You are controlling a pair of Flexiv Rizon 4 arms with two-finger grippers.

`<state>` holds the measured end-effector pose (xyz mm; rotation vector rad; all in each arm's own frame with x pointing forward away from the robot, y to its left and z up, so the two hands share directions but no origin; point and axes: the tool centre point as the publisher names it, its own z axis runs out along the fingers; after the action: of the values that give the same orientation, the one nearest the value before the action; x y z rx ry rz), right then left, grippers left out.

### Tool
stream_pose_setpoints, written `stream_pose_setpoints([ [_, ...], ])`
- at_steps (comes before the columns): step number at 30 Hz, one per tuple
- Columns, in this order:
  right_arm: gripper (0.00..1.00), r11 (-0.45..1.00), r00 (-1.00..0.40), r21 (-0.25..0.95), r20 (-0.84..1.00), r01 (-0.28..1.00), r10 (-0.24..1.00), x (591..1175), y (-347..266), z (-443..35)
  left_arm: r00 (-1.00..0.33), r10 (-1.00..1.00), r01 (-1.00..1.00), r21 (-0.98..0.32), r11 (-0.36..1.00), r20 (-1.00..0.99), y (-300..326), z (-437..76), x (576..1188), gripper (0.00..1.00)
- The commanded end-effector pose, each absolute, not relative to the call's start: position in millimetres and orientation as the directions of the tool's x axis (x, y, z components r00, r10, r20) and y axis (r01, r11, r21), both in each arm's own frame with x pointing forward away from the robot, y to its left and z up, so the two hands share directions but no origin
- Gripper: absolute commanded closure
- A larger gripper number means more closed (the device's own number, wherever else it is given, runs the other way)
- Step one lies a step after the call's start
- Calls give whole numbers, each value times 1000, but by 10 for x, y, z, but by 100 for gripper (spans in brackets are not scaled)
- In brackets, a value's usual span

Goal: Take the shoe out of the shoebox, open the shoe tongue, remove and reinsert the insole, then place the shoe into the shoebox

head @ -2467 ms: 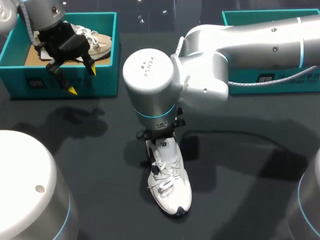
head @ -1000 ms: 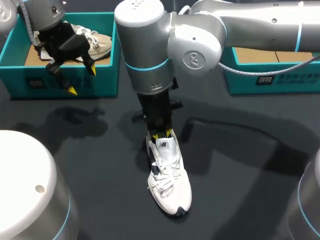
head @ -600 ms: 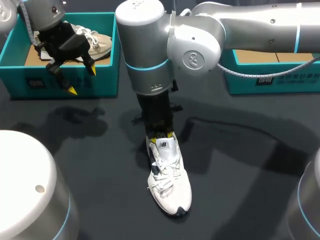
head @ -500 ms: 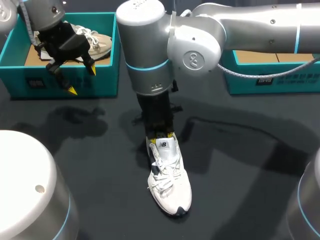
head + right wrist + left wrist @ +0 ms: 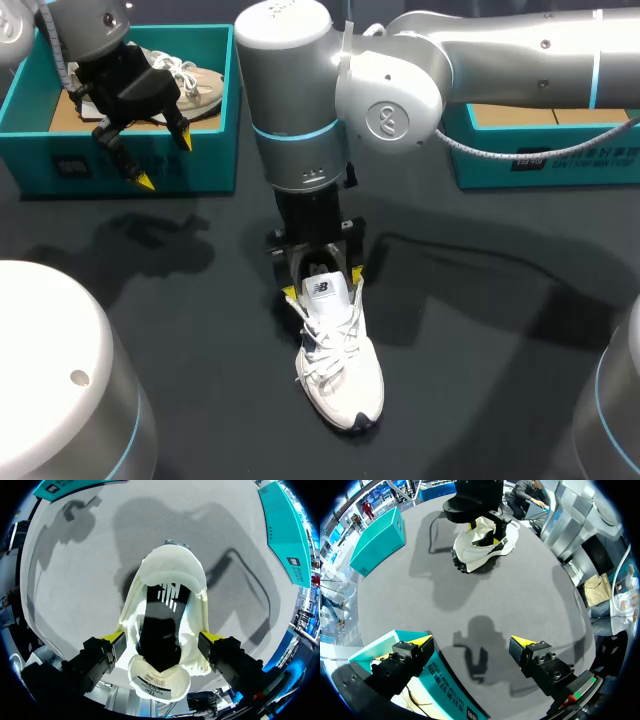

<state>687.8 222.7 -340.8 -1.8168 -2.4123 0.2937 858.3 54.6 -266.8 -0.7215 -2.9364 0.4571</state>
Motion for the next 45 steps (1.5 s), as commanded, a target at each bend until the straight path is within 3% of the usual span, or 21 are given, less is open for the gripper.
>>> stream_pose_setpoints([
  [1,0,263,-275,-219,-28,940,961,6849,2228,-3441,-885,466,441,-304,845,11,547,-2666,8586,0],
  [5,0,259,-273,-218,-32,941,962,6837,2229,-3420,-885,466,441,-304,845,11,547,-2666,8586,0],
  [6,4,258,-271,-216,-34,942,962,6834,2228,-3413,-885,466,441,-304,845,11,547,-2666,8586,0],
  [8,21,254,-268,-214,-37,943,963,6826,2225,-3398,-885,466,441,-304,845,11,547,-2666,8586,0],
  [9,22,253,-267,-214,-39,944,963,6822,2224,-3391,-885,466,441,-304,845,11,547,-2666,8586,0],
  [12,16,247,-263,-216,-46,945,964,6807,2221,-3374,-885,466,441,-304,845,11,547,-2666,8586,0],
  [30,11,220,-240,-234,-60,947,969,6664,2208,-3305,-885,466,441,-304,845,11,547,-2666,8586,0],
  [38,2,205,-224,-230,-59,951,973,6592,2175,-3262,-885,466,441,-304,845,11,547,-2666,8586,0],
  [45,3,195,-215,-221,-70,956,974,6513,2167,-3172,-885,466,441,-304,845,11,547,-2666,8586,0],
])
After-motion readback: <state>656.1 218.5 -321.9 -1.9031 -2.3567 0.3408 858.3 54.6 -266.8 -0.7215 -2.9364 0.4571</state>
